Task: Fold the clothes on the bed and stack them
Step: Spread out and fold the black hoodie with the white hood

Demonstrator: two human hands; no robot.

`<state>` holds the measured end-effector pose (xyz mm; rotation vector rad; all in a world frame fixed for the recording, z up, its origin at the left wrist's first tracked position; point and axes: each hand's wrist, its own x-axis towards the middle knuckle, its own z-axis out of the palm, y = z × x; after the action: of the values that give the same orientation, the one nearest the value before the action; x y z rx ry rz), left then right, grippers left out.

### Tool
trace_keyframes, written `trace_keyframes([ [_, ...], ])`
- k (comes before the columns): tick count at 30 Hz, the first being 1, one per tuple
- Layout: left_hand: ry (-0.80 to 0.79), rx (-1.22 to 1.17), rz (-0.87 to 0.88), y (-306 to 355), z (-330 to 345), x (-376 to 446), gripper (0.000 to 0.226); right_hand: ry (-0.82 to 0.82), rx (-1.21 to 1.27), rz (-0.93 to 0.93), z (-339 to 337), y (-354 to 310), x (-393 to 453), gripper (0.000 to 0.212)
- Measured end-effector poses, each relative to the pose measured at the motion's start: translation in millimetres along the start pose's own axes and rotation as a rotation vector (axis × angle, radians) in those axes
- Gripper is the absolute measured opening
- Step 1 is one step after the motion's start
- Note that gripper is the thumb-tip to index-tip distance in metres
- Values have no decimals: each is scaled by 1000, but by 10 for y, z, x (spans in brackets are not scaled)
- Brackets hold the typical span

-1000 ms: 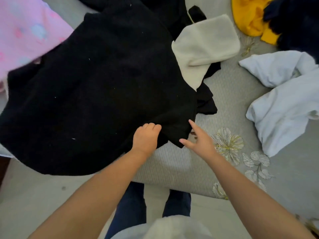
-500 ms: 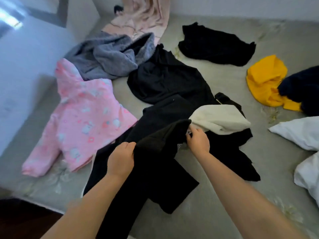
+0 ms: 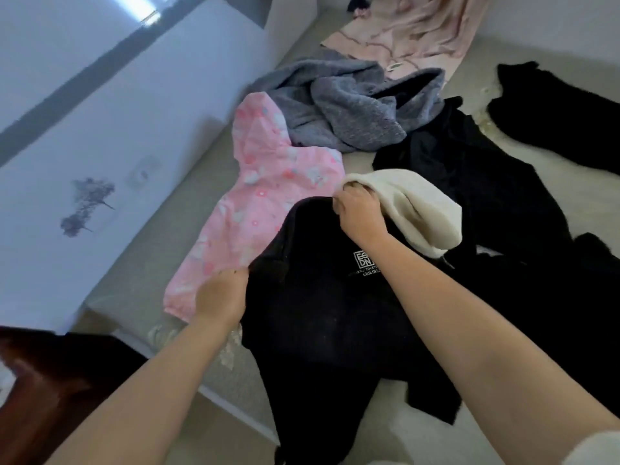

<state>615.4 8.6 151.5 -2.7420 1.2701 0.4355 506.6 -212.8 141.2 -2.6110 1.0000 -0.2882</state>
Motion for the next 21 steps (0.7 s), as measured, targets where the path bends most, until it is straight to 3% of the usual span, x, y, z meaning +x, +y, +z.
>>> trace_keyframes([
  [4,-116,13,-246,-796,187,194,22,-373,90,-246,474,-939,379,58],
  [9,-115,79,-151,-979,473,508,33,-567,63,-125,887,-861,104,42],
  [12,-78,58,-47,-830,611,818,34,-517,-61,72,921,-366,-51,37],
  [15,-41,-8,2,-682,759,1142,35,-351,-210,272,871,8,-5,51],
  [19,-11,-44,31,-566,901,1547,52,-308,-265,349,1026,130,440,82],
  [21,31,-71,38,-541,904,1726,54,-314,-222,381,1184,115,680,76],
])
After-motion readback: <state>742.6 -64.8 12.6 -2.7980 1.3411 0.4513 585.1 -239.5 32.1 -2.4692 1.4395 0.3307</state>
